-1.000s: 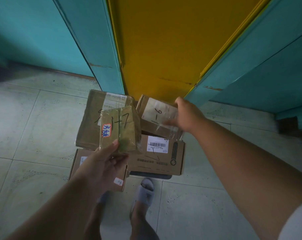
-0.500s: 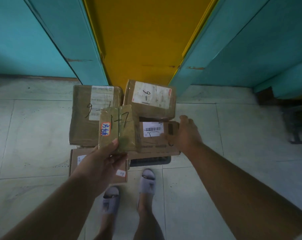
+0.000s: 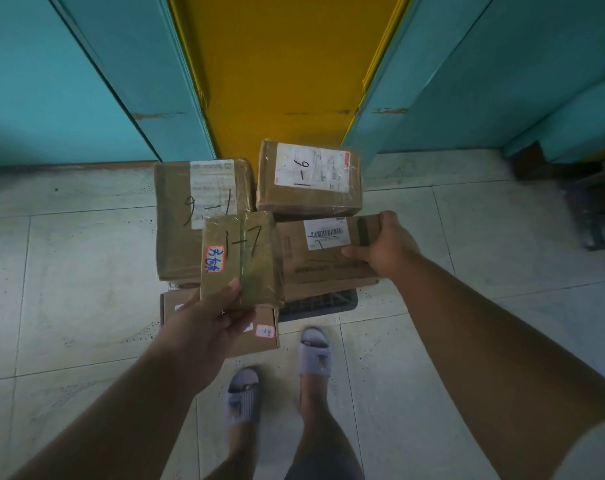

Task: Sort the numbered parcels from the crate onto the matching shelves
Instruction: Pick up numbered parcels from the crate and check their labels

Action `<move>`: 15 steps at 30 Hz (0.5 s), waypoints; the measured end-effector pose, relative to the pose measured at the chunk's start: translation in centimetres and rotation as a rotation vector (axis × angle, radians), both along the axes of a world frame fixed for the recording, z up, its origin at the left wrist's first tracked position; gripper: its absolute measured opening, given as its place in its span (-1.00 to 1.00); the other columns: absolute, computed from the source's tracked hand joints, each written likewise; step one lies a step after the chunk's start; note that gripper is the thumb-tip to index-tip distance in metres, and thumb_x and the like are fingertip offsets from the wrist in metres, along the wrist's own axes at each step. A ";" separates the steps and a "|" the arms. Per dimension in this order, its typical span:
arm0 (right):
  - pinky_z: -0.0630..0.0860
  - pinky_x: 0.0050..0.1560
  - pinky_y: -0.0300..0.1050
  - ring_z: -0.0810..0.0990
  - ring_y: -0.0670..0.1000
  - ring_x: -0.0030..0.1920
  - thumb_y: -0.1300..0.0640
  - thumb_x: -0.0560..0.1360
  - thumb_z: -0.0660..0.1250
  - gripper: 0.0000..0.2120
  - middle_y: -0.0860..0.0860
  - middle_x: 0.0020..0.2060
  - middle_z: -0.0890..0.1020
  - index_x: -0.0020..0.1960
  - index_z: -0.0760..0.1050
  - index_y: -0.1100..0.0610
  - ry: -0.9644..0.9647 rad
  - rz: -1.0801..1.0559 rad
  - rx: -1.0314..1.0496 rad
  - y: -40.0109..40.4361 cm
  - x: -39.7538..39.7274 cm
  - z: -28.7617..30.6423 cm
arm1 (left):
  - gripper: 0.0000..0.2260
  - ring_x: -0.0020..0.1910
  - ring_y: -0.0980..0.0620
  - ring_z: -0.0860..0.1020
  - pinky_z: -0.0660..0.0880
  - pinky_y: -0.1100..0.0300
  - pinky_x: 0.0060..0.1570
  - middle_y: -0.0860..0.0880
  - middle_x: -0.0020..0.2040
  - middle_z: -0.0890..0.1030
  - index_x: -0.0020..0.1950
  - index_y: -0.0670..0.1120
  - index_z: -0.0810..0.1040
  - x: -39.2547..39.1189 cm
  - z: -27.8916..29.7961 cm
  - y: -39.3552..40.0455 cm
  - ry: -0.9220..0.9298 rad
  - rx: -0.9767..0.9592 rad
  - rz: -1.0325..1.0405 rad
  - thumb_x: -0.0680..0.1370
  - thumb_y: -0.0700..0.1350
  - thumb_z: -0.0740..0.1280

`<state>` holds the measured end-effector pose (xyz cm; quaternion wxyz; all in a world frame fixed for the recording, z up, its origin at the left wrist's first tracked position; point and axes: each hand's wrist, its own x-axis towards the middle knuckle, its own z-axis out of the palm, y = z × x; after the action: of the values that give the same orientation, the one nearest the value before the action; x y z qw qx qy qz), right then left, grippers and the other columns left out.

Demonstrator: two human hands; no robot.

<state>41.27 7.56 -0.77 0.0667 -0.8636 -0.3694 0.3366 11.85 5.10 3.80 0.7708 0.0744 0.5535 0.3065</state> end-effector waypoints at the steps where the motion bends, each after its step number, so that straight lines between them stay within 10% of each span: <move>1: 0.58 0.14 0.13 0.58 0.17 0.20 -0.09 0.29 0.63 -0.21 0.06 0.20 0.58 0.36 0.29 0.05 0.024 -0.018 0.022 -0.3 0.0 0.6 | -0.53 0.15 -0.15 0.63 0.48 -0.05 0.21 -0.15 0.10 0.69 0.22 -0.12 0.54 -0.1 0.3 -0.2 0.002 0.005 -0.003 0.33 -0.10 0.49; 15: 0.63 0.00 0.03 0.68 0.03 0.06 0.03 0.51 0.46 -0.73 -0.08 0.04 0.71 0.20 0.58 -0.06 0.356 -0.268 0.420 -11.2 4.4 23.7 | -0.63 0.11 -0.12 0.64 0.49 -0.06 0.21 -0.13 0.08 0.70 0.24 -0.10 0.54 2.2 16.5 -4.5 -0.002 0.091 -0.081 0.44 -0.20 0.37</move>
<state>45.66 -3.64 22.91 0.3512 -0.7995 -0.2963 0.3869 14.03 0.65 20.33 0.7788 0.1314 0.5349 0.3000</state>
